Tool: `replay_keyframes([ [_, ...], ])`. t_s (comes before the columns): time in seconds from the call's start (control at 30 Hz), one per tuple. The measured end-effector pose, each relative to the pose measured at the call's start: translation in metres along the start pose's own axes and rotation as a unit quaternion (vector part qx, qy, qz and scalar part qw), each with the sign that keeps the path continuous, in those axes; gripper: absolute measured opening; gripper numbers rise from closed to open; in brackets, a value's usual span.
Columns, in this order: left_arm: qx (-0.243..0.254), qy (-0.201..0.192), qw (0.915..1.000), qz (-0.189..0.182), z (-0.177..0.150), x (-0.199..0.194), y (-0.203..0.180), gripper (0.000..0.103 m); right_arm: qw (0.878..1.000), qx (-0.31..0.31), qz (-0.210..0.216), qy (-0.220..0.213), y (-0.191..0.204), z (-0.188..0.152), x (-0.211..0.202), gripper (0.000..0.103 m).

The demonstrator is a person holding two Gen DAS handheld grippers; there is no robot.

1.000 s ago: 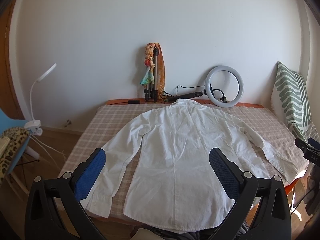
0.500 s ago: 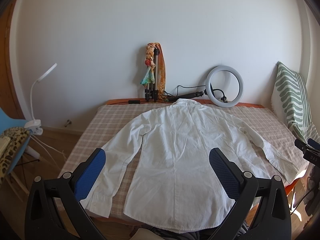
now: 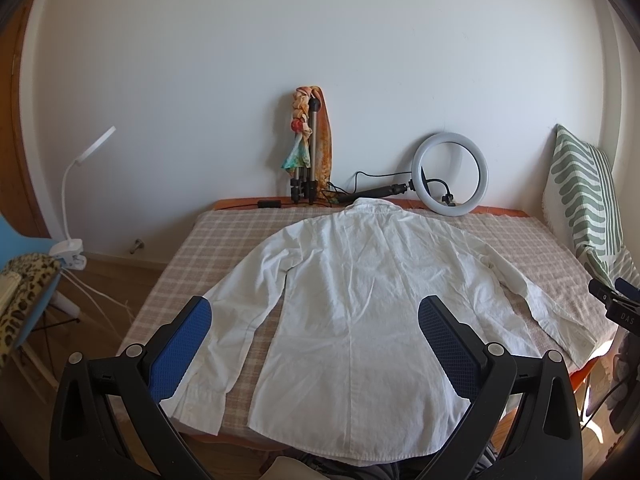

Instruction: Fold small clothes

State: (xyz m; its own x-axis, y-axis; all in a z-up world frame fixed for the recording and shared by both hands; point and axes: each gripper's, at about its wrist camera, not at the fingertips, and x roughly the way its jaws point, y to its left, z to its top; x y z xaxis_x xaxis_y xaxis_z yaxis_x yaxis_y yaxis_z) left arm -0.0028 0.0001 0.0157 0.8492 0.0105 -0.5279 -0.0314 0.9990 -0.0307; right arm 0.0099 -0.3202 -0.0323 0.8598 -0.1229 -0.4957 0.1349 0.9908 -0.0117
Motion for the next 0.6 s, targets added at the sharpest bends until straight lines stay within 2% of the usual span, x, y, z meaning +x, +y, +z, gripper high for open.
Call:
replay_keyframes([
  [0.6, -0.002, 0.001, 1.0000, 0.000, -0.0015, 0.0000, 0.0045, 0.103, 1.000, -0.001, 0.001, 0.000, 0.0044, -0.0008, 0.0012, 0.103],
])
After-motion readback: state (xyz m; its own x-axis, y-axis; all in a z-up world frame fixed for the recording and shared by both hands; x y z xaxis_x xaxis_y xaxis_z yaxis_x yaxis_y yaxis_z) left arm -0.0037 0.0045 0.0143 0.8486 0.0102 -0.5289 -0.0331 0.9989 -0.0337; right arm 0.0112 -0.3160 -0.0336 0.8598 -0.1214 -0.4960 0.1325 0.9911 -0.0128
